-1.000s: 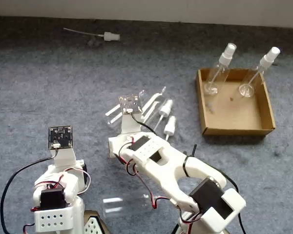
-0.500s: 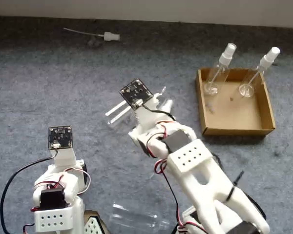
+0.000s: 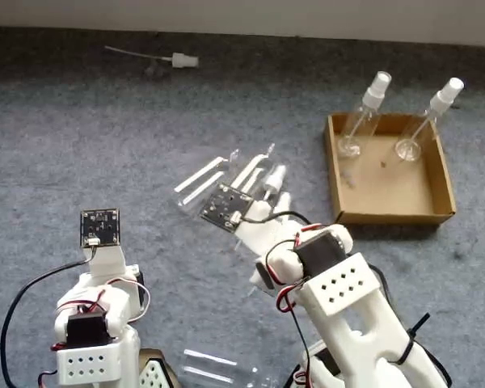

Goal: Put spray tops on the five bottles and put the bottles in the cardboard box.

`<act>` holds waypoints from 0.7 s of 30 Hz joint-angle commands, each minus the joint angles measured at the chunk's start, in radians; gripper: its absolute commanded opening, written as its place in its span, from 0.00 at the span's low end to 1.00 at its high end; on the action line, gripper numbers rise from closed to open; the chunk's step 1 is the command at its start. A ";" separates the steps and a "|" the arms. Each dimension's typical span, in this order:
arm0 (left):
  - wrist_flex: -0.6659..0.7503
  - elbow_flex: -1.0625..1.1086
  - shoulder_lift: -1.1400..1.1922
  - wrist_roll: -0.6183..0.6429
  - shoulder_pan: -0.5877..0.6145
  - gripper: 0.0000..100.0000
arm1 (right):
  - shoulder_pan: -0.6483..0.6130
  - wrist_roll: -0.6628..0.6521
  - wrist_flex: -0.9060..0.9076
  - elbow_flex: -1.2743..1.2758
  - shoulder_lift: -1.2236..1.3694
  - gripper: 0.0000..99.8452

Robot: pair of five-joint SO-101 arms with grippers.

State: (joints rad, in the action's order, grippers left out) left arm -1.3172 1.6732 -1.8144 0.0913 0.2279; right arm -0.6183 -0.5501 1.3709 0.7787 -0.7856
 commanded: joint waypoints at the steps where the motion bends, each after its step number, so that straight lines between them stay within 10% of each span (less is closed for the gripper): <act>1: -0.003 0.021 0.004 0.012 0.008 0.01 | -0.012 -0.078 0.125 -0.005 -0.033 0.24; 10: -0.003 0.021 0.004 0.012 0.008 0.01 | -0.262 -0.103 0.329 -0.007 -0.033 0.24; 21: -0.003 0.021 0.004 0.012 0.008 0.01 | -0.596 0.209 0.332 0.001 -0.033 0.24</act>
State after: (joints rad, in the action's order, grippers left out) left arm -1.3172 1.6732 -1.8144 0.0913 0.2279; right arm -1.0817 -0.4258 1.6916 0.7879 -0.7979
